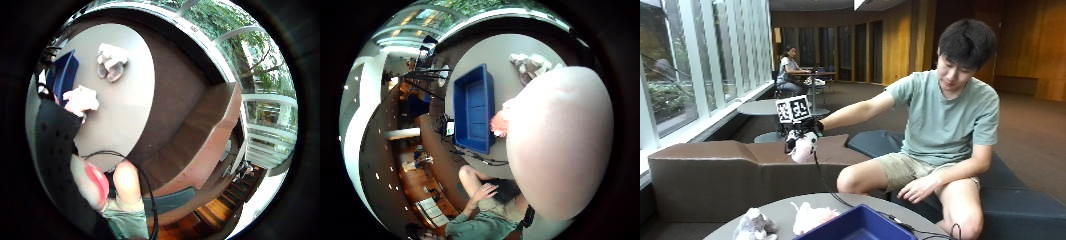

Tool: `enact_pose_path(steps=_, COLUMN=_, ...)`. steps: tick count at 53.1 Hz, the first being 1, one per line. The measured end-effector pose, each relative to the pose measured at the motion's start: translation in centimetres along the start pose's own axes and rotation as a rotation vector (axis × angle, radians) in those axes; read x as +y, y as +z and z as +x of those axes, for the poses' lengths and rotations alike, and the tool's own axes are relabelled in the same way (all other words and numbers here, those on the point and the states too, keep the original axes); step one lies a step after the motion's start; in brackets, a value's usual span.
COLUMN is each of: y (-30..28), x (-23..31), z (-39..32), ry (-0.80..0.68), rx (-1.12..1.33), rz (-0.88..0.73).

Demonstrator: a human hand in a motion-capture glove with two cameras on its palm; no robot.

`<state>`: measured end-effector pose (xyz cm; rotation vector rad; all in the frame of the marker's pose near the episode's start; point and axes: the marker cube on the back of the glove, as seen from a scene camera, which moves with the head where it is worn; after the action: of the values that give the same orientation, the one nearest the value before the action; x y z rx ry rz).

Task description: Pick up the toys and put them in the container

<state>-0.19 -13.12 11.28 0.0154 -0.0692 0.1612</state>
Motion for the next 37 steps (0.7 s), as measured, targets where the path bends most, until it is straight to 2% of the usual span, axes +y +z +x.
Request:
enact_pose_path(steps=3, y=-0.8, x=-0.3, z=-0.7, ry=-0.139, rx=0.023, rz=0.054)
enact_pose_path(steps=21, y=-5.9, x=-0.3, z=-12.9, ry=-0.307, rx=0.048, rz=0.089)
enact_pose_path(steps=37, y=-4.4, x=0.2, z=-23.6, ry=-0.432, rx=0.098, rz=0.064)
